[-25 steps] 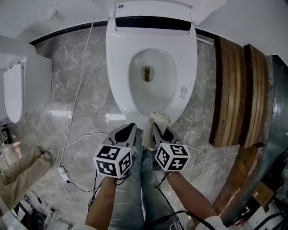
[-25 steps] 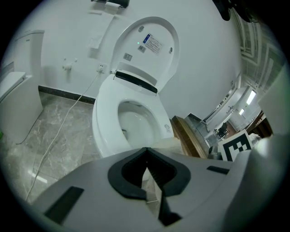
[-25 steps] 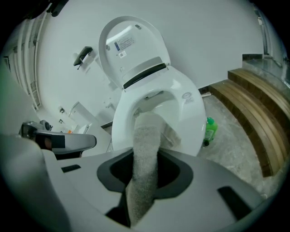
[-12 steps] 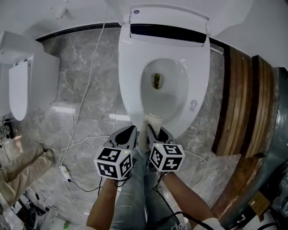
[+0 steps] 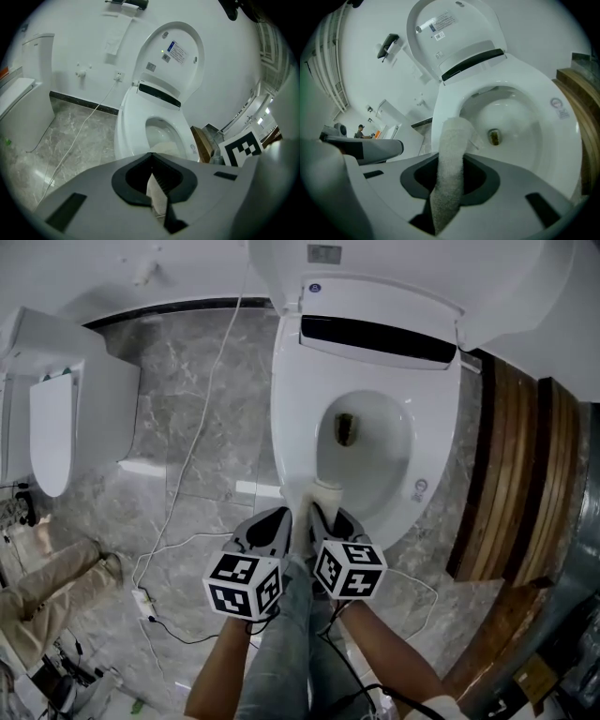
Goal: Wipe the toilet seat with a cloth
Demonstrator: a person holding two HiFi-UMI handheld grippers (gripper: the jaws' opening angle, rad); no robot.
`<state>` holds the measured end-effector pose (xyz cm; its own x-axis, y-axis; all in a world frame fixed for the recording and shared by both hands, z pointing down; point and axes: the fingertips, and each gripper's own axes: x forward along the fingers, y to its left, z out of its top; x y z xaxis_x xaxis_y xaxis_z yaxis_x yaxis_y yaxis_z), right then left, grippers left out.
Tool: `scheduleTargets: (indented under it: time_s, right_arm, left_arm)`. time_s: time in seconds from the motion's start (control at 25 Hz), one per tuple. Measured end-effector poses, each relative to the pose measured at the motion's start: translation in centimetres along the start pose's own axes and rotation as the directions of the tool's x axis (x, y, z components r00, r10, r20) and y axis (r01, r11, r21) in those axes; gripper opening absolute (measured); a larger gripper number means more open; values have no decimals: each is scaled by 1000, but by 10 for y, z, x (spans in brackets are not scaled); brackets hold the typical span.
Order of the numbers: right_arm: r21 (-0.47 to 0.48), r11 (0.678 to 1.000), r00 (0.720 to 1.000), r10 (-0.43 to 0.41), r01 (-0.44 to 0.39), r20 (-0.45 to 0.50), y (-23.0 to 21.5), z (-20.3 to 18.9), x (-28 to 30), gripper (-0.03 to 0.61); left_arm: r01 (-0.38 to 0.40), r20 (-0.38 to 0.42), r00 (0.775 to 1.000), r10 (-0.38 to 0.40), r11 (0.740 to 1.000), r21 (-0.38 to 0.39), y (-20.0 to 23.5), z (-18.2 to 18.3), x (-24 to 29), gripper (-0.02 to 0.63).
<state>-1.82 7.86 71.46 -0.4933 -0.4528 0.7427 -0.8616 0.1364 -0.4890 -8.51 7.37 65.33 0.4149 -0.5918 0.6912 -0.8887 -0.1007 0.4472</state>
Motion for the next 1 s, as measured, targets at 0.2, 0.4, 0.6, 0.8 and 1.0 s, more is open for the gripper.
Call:
scheduleTargets:
  time_s: [0.2, 0.4, 0.6, 0.8, 1.0]
  right_arm:
    - [-7, 1000, 1000, 18, -18, 11, 12, 23, 19, 101]
    - [7, 1000, 999, 27, -28, 30, 17, 43, 34, 101]
    - [13, 999, 998, 30, -31, 49, 20, 68, 50, 101]
    - [19, 999, 997, 37, -39, 65, 20, 93, 65, 101]
    - [22, 999, 995, 45, -48, 92, 20, 119, 78, 101]
  left_arm:
    - [-10, 1, 1000, 10, 1000, -6, 16, 16, 4, 12]
    - [-18, -3, 1000, 18, 1000, -4, 31, 31, 9, 12]
    - [-21, -9, 1000, 21, 1000, -2, 42, 45, 16, 12]
    - [-23, -9, 1000, 23, 1000, 2, 49, 64, 26, 12]
    - [-23, -1, 1000, 23, 1000, -3, 53, 81, 38, 12]
